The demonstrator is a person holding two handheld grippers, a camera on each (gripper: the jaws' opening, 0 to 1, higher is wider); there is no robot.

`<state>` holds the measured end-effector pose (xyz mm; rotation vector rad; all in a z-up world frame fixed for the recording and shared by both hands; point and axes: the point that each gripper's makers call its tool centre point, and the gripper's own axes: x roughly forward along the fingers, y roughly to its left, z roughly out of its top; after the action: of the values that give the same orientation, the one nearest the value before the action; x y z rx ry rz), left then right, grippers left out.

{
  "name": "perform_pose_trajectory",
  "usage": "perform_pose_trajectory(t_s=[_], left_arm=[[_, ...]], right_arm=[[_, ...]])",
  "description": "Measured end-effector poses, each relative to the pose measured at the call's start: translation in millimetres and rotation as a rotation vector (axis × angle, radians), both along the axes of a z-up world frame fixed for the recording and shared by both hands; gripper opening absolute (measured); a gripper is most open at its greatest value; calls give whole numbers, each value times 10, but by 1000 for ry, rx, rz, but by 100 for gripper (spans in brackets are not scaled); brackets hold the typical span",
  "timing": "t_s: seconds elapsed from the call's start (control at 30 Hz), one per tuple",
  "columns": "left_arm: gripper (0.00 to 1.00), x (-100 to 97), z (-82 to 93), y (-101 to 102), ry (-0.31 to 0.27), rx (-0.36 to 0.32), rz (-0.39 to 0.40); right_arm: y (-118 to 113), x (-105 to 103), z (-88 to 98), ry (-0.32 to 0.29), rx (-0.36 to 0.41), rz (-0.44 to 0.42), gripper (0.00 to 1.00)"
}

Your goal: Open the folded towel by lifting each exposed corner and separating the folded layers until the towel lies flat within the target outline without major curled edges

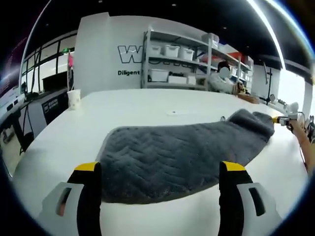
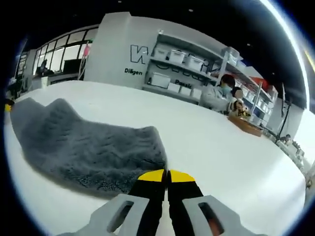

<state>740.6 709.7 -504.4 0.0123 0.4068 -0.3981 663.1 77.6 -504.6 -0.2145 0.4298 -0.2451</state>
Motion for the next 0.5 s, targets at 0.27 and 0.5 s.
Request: perform_pose_trajectory(t_s=[0.27,0.5], left_arm=[[97,16,-2,12,1,3,1],[97,38,-7,20,3,4,0]], right_arm=[[-85,-63,-30,21,-29,-33,0],[-254,-128,-67,36,-47,-73,0]])
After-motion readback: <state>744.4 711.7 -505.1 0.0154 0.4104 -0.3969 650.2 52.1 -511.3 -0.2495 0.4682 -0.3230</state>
